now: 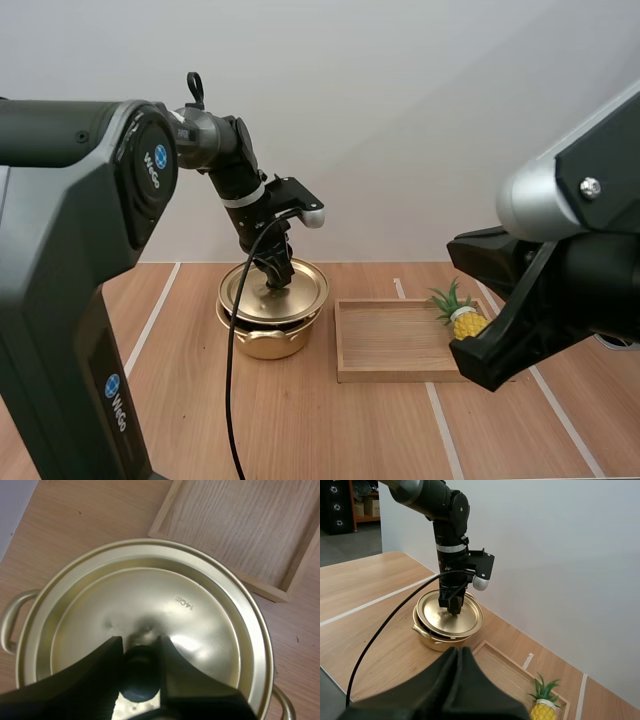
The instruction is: Open the pot, put the grape inside, and close it
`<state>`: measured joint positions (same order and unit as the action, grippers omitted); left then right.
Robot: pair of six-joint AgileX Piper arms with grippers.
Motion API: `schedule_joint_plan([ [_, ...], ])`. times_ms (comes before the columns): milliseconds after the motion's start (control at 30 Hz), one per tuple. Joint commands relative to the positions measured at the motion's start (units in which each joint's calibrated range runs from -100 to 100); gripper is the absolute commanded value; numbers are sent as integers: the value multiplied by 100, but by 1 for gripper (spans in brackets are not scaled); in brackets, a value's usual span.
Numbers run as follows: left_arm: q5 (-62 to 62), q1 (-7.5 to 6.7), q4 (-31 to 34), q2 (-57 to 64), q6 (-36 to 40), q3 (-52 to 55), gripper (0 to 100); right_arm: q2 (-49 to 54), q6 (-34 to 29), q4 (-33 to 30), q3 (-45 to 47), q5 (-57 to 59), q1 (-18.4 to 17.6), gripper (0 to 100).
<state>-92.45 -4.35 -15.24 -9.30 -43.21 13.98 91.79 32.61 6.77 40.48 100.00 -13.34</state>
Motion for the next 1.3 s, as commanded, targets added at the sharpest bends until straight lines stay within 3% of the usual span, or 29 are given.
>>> schedule_joint_plan([
  [0, -12, 4, -147, -26, -50, -53, 0, 31, -17, 19, 13, 0, 18, 0],
  [333, 180, 36, -132, -26, -50, -53, 0, 31, -17, 19, 13, 0, 18, 0],
  [600, 195, 175, -291, -55, -60, -39, 0, 31, -17, 94, 11, 0, 18, 0],
  [1000, 50, 174, -518, -355, -93, -7, 0, 31, -17, 154, 11, 0, 18, 0],
  [1267, -111, 174, -96, -355, -38, -7, 0, 31, -17, 154, 11, 0, 18, 0],
])
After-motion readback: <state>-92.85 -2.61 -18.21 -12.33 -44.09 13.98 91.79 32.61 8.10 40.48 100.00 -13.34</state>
